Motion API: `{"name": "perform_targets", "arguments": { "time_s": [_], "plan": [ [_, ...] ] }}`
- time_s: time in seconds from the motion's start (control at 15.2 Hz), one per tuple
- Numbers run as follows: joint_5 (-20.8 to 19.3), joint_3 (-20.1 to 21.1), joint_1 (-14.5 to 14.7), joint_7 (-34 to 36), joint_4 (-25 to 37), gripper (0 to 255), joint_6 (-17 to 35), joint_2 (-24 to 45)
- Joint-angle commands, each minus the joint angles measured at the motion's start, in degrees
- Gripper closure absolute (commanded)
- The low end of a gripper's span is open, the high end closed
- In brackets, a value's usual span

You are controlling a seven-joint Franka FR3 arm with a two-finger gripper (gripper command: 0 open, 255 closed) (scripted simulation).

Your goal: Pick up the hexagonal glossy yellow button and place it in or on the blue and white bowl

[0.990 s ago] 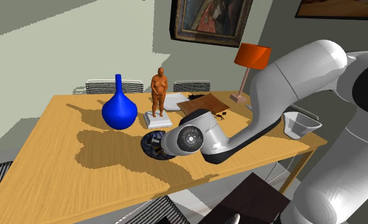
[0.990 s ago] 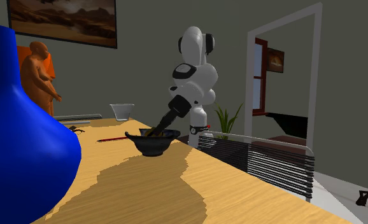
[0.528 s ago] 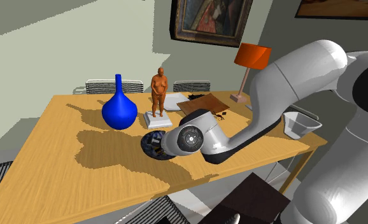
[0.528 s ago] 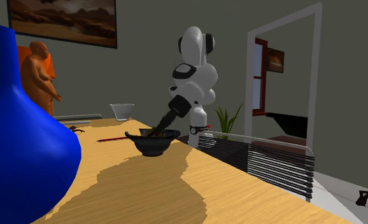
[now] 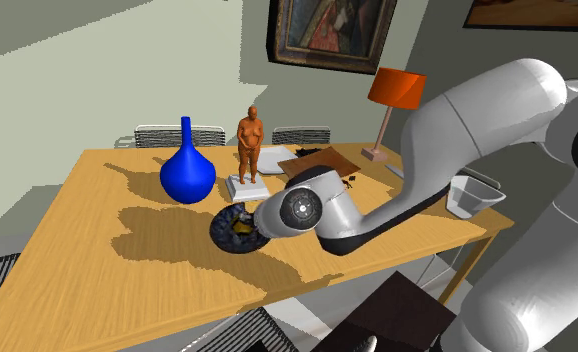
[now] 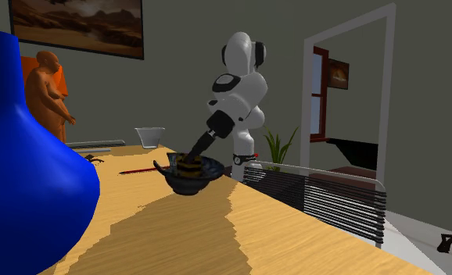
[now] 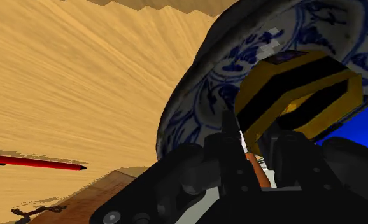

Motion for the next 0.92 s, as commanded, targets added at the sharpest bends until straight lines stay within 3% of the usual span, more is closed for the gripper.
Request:
{"name": "perform_targets", "arguments": {
  "time_s": [0.0, 0.86],
  "plan": [
    [2.87, -0.06, 0.09, -2.54, -0.05, 255, 0.5, -1.56],
    [20.19, -3.13, 2.78, -18.98, 0.25, 255, 1.07, -10.75]
  ]
}}
